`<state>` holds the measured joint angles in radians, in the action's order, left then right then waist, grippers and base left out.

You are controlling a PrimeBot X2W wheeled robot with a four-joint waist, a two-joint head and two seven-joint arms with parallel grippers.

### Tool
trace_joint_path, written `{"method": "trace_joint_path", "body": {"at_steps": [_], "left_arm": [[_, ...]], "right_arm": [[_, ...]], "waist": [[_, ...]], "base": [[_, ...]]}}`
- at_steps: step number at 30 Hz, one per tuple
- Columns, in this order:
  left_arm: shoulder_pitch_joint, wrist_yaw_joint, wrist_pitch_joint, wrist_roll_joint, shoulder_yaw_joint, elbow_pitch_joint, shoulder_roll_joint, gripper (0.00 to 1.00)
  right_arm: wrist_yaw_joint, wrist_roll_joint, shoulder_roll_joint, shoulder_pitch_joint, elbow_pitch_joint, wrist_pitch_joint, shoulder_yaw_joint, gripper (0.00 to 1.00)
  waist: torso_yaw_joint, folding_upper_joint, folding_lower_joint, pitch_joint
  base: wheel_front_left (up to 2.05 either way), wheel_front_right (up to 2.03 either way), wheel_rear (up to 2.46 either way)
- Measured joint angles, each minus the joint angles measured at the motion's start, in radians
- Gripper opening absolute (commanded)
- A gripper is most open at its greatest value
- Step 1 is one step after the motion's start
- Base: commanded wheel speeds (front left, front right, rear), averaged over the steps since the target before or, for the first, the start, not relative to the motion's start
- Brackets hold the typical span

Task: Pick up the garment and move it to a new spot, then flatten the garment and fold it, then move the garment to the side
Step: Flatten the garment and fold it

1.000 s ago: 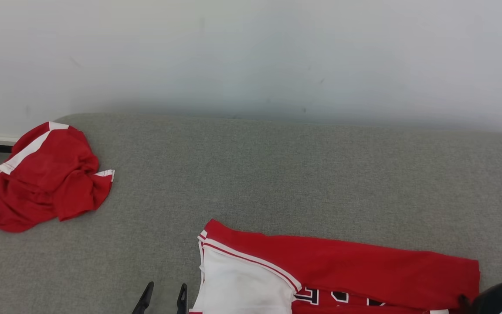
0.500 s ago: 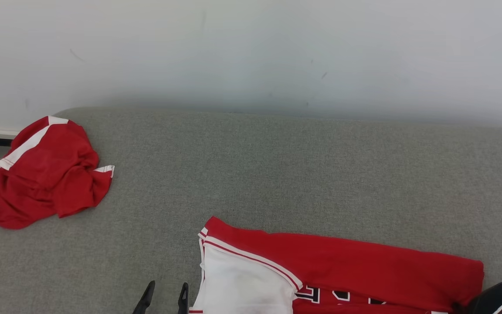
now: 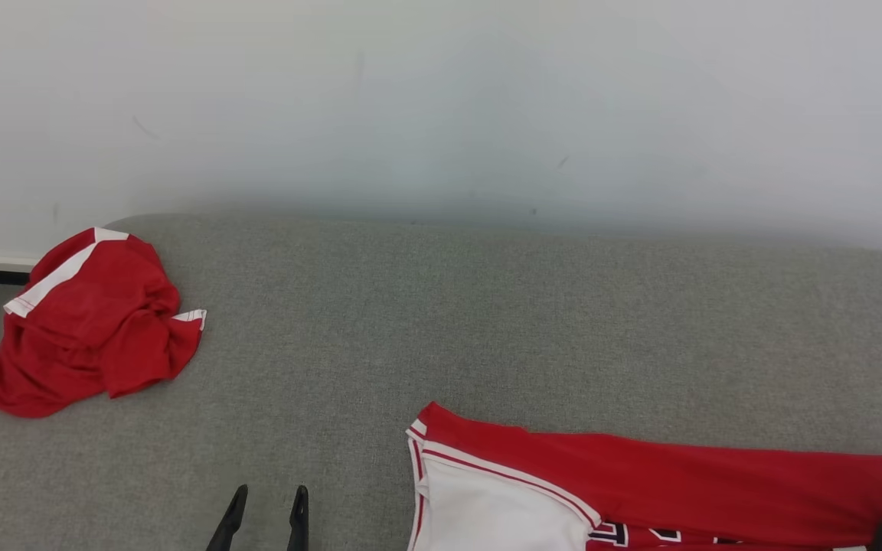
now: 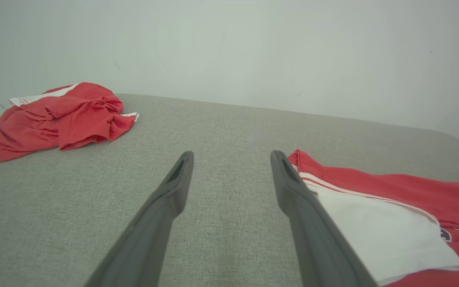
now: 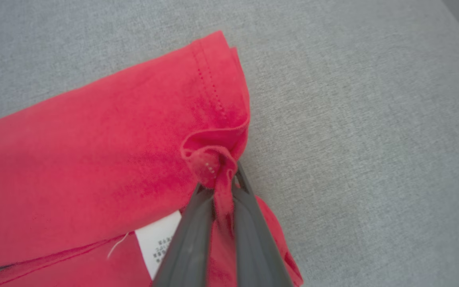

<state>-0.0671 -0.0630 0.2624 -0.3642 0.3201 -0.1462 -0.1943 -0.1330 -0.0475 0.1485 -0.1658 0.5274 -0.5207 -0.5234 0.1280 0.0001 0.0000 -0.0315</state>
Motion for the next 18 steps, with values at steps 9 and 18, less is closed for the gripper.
{"method": "trace_joint_path", "body": {"at_steps": [9,18], "left_arm": [[-0.017,-0.007,0.0,-0.003,-0.033,0.012,0.002,1.0],[-0.037,0.01,0.0,-0.005,-0.057,0.012,0.024,1.0]], "right_arm": [[0.001,0.081,0.052,-0.017,-0.011,0.01,-0.102,0.0],[0.001,-0.024,-0.003,0.015,-0.234,-0.129,0.061,0.0]], "waist": [[-0.021,0.0,-0.0001,-0.042],[-0.051,0.0,0.0,-0.064]], "base": [[0.0,0.0,0.0],[0.0,0.0,0.0]]}}
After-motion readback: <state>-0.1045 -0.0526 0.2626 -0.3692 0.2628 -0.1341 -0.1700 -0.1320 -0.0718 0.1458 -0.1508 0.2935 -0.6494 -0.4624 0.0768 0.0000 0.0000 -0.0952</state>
